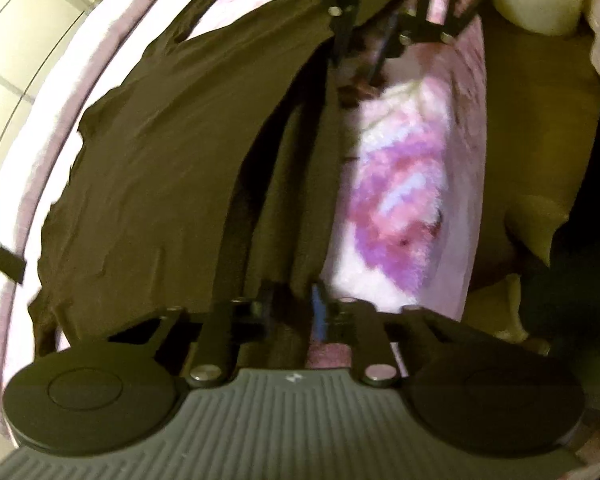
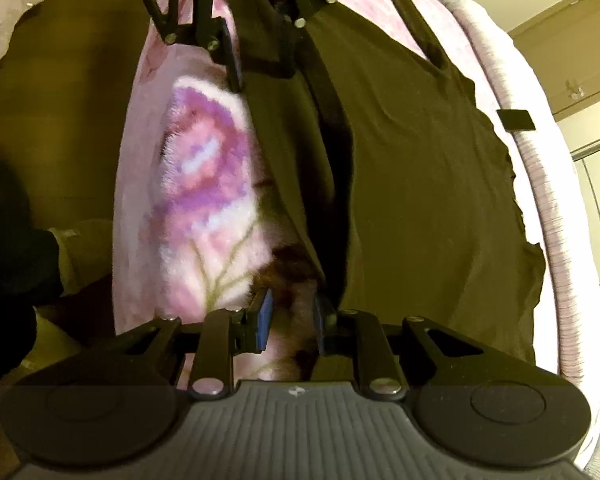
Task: Fold clothes
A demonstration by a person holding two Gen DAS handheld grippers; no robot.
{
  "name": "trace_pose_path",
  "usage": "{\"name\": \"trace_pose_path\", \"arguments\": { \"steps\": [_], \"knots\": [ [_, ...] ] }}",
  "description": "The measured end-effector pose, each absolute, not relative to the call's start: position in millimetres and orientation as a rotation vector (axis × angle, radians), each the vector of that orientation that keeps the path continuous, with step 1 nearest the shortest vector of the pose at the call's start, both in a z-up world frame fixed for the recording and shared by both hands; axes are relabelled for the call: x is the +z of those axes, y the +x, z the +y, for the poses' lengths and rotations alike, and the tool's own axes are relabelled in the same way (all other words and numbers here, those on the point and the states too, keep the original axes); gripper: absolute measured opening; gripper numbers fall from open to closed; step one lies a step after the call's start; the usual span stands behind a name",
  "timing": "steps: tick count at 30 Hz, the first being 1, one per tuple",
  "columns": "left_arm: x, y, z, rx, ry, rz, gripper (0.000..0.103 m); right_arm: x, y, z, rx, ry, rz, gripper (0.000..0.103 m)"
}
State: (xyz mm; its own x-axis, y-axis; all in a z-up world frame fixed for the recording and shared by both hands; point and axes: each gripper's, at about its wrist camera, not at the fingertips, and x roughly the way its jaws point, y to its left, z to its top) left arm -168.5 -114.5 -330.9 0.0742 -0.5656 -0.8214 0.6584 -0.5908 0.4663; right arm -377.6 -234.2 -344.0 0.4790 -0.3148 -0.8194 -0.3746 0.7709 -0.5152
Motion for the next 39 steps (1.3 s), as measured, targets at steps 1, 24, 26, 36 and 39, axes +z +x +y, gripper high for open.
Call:
{"name": "trace_pose_path", "arguments": {
  "steps": [1,24,26,36,39],
  "knots": [
    [-329.0,-167.0,-115.5,-1.676,1.416,0.116,0.004,-342.7,-377.7,-233.7,0.038,-0.731,1.088,0.018],
    [-310.0,-158.9,-92.2,-1.85,1.402,0.272,0.0,-330.2,-377.9,-223.8,0.07,-0.658,1.047,0.0],
    [-314.4,-162.5,-87.5,-1.854,1.426,0.274,0.0,-333.2,-384.7,-217.7,0.111,-0.639,1.069,0.0],
    [-300.1,-154.2,-69.2,-1.82,1.407,0.342,0.007,-308.9,-401.4,-223.2,0.039,-0.455,1.101,0.016],
    [-293.2,-138.3,-84.9,-1.688,1.315,0.326,0.018,-306.3,-398.2,-240.1,-0.071,-0.418,1.101,0.045]
  ]
}}
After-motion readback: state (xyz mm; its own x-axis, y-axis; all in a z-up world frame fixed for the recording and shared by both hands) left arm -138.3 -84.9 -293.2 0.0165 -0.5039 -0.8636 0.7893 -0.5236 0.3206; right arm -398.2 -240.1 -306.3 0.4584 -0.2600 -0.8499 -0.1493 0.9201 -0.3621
